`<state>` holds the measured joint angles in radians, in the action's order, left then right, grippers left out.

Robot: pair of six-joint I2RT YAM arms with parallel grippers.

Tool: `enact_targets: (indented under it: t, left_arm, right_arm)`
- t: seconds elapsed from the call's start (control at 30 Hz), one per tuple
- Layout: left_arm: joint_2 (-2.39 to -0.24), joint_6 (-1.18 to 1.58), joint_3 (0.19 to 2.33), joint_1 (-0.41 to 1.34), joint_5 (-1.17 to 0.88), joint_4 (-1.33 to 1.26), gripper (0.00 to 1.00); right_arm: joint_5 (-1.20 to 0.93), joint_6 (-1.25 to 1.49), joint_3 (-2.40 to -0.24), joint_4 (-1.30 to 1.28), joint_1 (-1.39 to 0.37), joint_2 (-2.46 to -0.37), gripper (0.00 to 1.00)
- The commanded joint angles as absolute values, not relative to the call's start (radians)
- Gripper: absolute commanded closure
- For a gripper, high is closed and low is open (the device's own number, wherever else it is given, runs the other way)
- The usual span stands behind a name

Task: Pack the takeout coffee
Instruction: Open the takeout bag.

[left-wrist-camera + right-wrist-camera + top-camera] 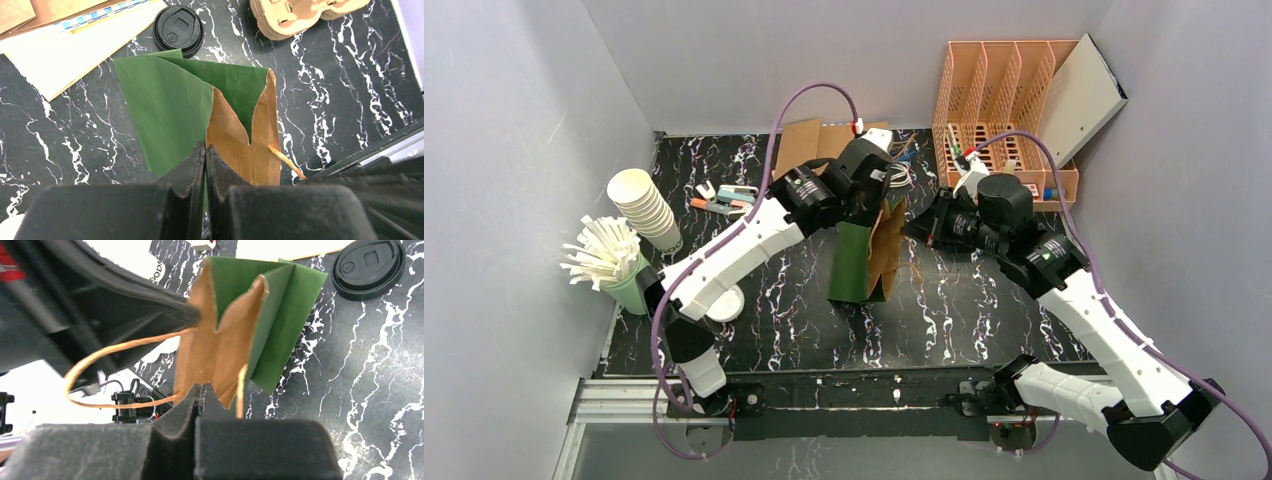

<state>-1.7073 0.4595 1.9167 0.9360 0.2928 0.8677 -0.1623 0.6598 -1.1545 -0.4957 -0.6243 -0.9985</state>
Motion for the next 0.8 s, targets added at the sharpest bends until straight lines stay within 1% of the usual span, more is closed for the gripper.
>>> enact_targets:
  t: [0.0,0.1,0.27,0.43,0.53,0.7,0.77]
  left_arm:
    - [-1.607,0.505,1.884,0.921,0.297,0.796,1.00]
    - [-1.583,0.517,1.858,0.917,0.282,0.773,1.00]
    - [-1.551,0.528,1.808,0.916,0.260,0.738,1.00]
    - [-1.537,0.528,1.795,0.914,0.253,0.730,1.00]
    - [-1.513,0.533,1.778,0.911,0.236,0.696,1.00]
    - [-1.480,0.548,1.743,0.903,0.185,0.644,1.00]
    - [-1.464,0.553,1.729,0.898,0.168,0.622,1.00]
  right_arm:
    - [-0.147,0.708,-1.120,-0.414,-0.634,-1.008,0.99]
    - [-0.207,0.698,-1.123,-0.393,-0.648,-1.051,0.99]
    - [-0.192,0.646,-1.204,-0.469,-0.690,-1.111,0.99]
    - [-0.035,0.598,-1.258,-0.538,-0.692,-1.084,0.99]
    - [0.023,0.567,-1.303,-0.604,-0.692,-1.112,0.99]
    - [0.008,0.538,-1.315,-0.616,-0.694,-1.157,0.99]
    - [0.037,0.526,-1.308,-0.618,-0.695,-1.168,0.99]
